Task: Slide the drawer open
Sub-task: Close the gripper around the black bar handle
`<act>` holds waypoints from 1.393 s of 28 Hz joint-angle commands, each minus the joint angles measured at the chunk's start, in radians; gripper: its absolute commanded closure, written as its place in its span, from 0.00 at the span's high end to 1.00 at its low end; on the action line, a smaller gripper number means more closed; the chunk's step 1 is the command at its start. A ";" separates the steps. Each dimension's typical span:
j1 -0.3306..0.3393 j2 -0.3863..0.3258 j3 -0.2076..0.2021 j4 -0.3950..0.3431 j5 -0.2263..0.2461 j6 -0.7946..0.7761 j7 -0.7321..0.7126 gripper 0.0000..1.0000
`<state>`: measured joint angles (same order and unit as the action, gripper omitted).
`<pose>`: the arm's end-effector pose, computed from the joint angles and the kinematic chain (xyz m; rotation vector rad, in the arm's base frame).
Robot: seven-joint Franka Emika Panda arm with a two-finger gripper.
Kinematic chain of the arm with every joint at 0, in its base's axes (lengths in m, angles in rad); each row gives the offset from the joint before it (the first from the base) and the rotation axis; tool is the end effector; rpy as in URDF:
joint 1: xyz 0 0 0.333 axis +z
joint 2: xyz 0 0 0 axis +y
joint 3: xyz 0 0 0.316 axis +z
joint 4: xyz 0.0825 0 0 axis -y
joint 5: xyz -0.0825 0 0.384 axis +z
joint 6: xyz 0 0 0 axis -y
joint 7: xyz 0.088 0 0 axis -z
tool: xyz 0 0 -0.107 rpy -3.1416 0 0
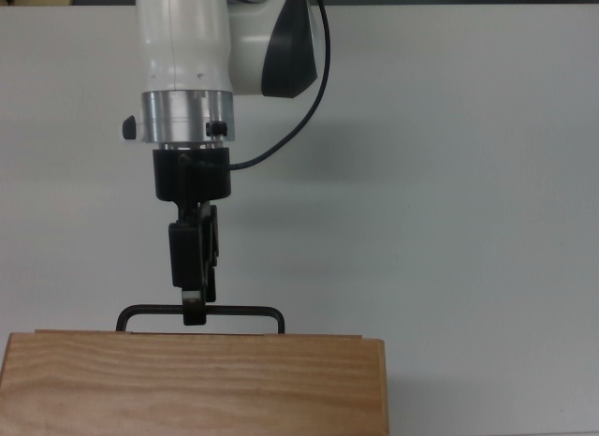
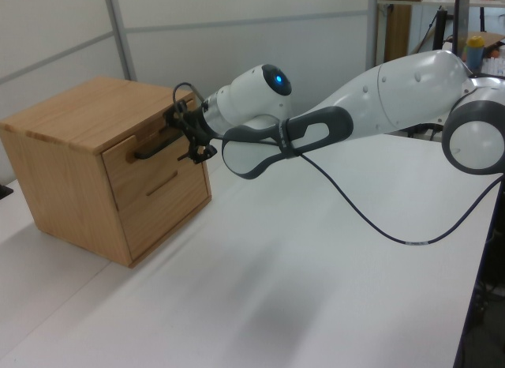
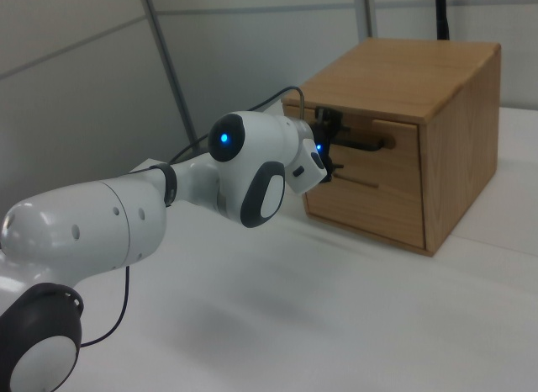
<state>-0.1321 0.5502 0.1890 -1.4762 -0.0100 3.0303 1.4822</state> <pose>0.7531 0.0079 0.4865 -1.6492 1.5331 -0.8369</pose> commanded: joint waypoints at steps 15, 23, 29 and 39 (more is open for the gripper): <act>0.026 0.004 -0.003 0.008 0.011 0.024 0.004 0.02; 0.020 -0.006 -0.008 0.007 0.019 0.022 0.015 0.00; 0.019 -0.061 -0.008 -0.032 0.030 0.021 0.016 0.00; 0.017 -0.156 -0.011 -0.142 0.062 0.012 0.010 0.00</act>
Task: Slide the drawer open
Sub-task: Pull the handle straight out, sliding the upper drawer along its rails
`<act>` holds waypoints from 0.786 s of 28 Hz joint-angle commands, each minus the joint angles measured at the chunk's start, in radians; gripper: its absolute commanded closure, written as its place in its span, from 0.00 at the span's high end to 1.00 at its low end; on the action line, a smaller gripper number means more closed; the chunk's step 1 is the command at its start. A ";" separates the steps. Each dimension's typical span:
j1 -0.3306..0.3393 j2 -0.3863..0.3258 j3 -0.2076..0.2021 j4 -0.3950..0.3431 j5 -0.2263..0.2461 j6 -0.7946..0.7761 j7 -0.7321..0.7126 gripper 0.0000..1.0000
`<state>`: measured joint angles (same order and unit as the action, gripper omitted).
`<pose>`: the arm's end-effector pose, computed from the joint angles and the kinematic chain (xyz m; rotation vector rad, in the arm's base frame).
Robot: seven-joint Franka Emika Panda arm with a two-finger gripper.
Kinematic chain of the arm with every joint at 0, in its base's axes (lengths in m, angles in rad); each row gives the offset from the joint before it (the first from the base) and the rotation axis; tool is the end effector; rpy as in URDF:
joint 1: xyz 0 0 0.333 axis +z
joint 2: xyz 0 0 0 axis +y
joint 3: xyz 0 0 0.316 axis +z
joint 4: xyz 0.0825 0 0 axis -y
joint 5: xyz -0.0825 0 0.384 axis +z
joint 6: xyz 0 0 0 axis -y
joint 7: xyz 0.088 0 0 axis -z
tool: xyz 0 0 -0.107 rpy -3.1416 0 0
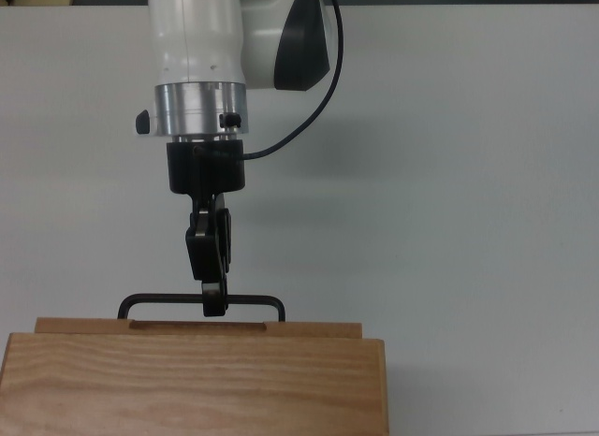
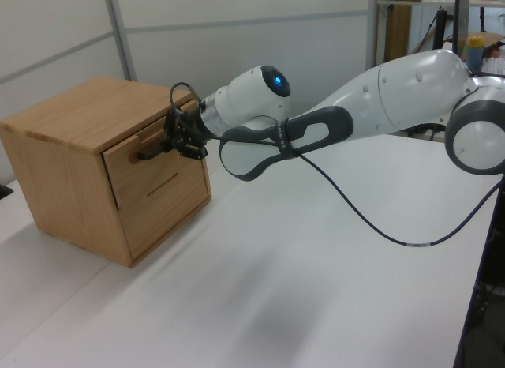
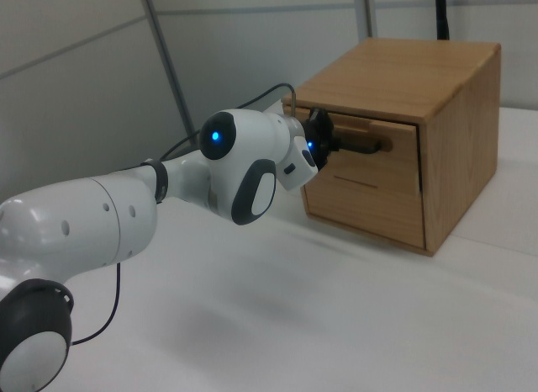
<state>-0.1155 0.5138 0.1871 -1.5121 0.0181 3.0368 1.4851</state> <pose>0.7445 0.0194 0.4955 -1.6337 1.5301 -0.8189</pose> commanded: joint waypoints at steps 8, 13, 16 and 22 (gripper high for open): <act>-0.001 -0.215 -0.012 -0.221 0.036 -0.001 0.009 0.00; -0.012 -0.248 -0.012 -0.226 0.068 -0.102 0.009 0.00; -0.016 -0.271 -0.012 -0.230 0.074 -0.165 0.009 0.00; -0.029 -0.301 -0.014 -0.230 0.074 -0.279 0.009 0.00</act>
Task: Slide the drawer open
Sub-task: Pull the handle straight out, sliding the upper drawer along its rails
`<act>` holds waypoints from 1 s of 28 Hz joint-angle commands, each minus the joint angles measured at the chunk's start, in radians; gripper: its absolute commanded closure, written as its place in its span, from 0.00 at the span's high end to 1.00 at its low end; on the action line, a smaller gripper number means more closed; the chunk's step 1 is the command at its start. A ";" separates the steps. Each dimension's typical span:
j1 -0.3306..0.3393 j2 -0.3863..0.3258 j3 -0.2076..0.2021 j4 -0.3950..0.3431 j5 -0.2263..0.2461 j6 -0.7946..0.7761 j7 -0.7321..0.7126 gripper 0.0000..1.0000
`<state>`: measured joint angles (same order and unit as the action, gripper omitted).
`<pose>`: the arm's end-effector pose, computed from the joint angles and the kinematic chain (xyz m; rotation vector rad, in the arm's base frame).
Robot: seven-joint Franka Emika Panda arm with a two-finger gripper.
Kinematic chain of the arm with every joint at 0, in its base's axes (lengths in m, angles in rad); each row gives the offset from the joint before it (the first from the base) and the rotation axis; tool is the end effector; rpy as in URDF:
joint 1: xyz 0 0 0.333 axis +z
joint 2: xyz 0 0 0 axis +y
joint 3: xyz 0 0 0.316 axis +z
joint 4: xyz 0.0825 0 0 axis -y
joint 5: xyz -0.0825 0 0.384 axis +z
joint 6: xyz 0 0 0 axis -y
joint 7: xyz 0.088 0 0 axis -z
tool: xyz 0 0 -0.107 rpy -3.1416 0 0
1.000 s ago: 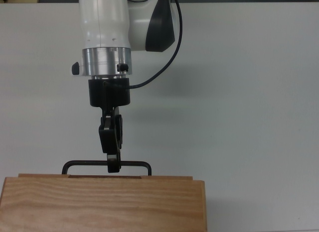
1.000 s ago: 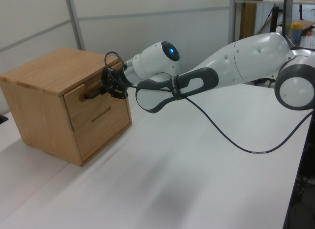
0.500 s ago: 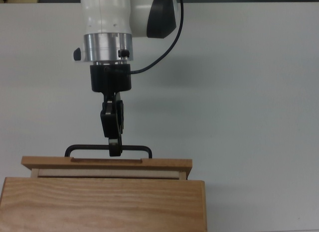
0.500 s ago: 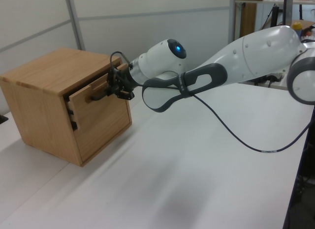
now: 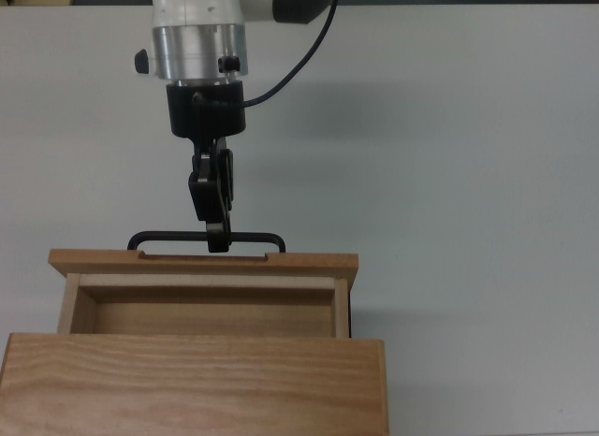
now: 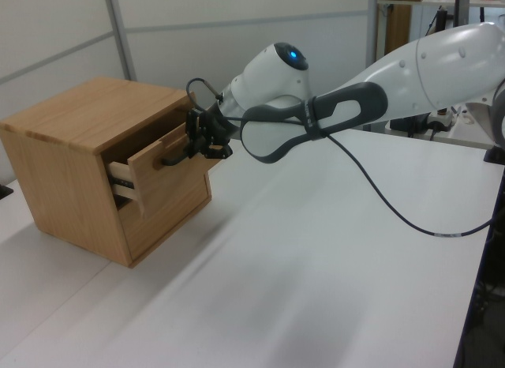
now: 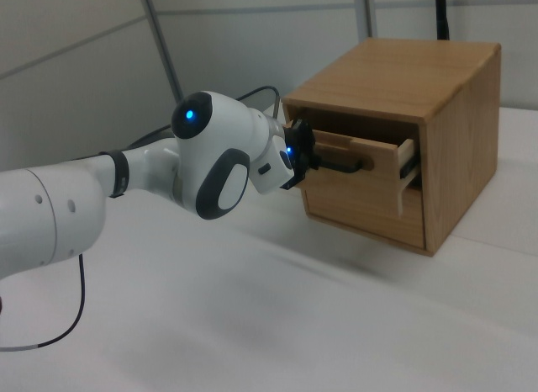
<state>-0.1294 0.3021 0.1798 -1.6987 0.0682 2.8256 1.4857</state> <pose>0.6936 0.0160 0.5197 -1.7472 1.6644 -0.6797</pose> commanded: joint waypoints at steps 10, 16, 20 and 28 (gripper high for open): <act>-0.018 -0.130 -0.017 -0.041 0.022 -0.218 -0.002 0.00; -0.018 -0.139 -0.025 -0.041 0.016 -0.284 -0.021 0.00; -0.018 -0.123 -0.023 -0.030 0.019 -0.272 -0.012 0.00; -0.018 -0.103 -0.023 0.011 0.022 -0.258 -0.010 0.32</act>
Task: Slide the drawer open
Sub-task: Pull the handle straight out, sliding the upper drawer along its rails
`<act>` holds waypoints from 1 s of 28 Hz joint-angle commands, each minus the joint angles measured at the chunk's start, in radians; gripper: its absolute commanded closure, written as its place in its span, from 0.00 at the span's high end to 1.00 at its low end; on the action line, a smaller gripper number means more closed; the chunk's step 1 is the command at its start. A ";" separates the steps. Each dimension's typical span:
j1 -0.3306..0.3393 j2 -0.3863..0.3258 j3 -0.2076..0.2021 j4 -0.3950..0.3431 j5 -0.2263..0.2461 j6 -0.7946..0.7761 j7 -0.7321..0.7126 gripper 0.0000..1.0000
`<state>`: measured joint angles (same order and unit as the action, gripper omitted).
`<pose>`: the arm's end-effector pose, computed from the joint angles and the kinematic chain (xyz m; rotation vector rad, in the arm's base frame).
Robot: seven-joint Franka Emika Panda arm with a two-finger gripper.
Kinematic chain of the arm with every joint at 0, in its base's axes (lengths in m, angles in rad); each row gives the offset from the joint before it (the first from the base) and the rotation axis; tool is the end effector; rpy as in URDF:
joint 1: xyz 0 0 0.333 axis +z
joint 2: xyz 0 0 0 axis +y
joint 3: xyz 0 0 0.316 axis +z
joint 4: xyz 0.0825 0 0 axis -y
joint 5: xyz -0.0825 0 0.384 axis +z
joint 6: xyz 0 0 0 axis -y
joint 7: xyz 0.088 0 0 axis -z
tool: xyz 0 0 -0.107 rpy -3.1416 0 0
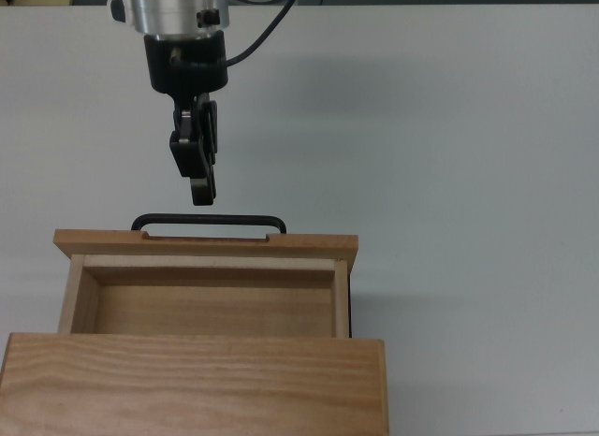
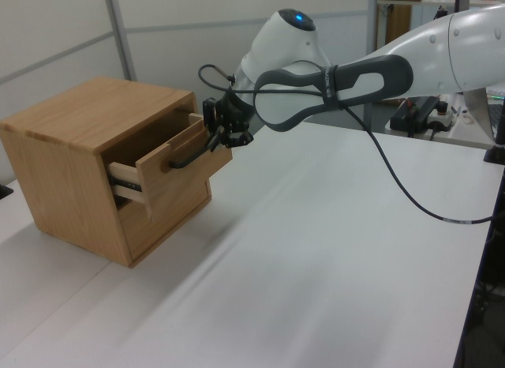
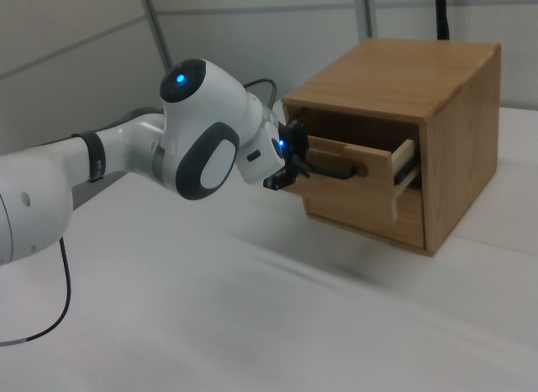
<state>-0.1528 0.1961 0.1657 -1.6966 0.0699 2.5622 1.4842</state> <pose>0.6677 -0.0017 0.5559 -1.8471 1.7747 -0.5768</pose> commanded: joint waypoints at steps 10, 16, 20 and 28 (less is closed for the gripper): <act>0.006 0.083 -0.009 0.066 0.011 0.056 -0.009 0.97; 0.007 0.102 -0.011 0.067 0.001 0.065 -0.019 0.18; 0.009 0.102 -0.011 0.066 0.001 0.065 -0.024 0.00; 0.007 0.088 -0.008 0.063 0.007 0.059 -0.022 0.00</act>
<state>-0.1527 0.2937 0.1648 -1.6321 0.0692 2.6208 1.4794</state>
